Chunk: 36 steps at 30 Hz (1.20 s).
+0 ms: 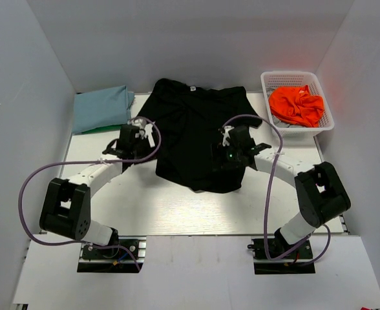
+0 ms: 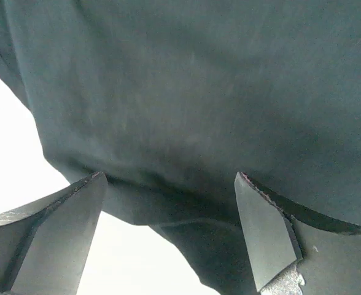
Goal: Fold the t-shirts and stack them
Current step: Flatten out the tshirt
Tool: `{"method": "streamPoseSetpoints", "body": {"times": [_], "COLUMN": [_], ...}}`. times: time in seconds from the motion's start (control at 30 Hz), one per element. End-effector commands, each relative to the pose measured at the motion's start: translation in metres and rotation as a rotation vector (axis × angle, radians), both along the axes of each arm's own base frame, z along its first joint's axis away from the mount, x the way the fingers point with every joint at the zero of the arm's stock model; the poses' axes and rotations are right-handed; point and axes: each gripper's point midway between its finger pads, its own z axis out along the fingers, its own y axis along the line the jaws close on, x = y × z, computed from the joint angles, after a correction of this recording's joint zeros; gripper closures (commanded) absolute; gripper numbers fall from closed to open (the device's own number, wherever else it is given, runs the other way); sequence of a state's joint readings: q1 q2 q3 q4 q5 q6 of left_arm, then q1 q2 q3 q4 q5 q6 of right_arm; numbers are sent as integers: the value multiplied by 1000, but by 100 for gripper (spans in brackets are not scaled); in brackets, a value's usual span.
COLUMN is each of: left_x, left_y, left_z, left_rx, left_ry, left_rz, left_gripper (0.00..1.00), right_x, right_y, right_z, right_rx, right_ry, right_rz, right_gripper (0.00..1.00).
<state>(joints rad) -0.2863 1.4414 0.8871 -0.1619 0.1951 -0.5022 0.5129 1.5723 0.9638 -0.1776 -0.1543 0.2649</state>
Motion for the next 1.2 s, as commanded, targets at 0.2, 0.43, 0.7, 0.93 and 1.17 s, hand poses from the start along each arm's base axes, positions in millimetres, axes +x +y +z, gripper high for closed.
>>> {"method": "streamPoseSetpoints", "body": {"times": [0.2,0.43,0.7,0.93,1.17], "left_x": [-51,-56,-36,-15,-4], "left_y": [4,9,26,48,55], "left_z": [-49,-63,-76,-85,-44], "left_rx": [91,304,615,742,499], "left_ry": [106,117,120,139,-2], "left_rz": [-61,-78,-1,211,446], "left_gripper": [1,10,6,19,41], "right_x": [-30,-31,-33,-33,-45], "right_y": [-20,-21,-22,-30,-47], "right_z": [-36,-44,-44,-42,-62], "right_rx": [18,28,33,33,-15], "right_ry": [148,202,213,201,269], "right_rz": [-202,-233,-208,-210,-256], "right_gripper": [10,10,10,10,10]}}
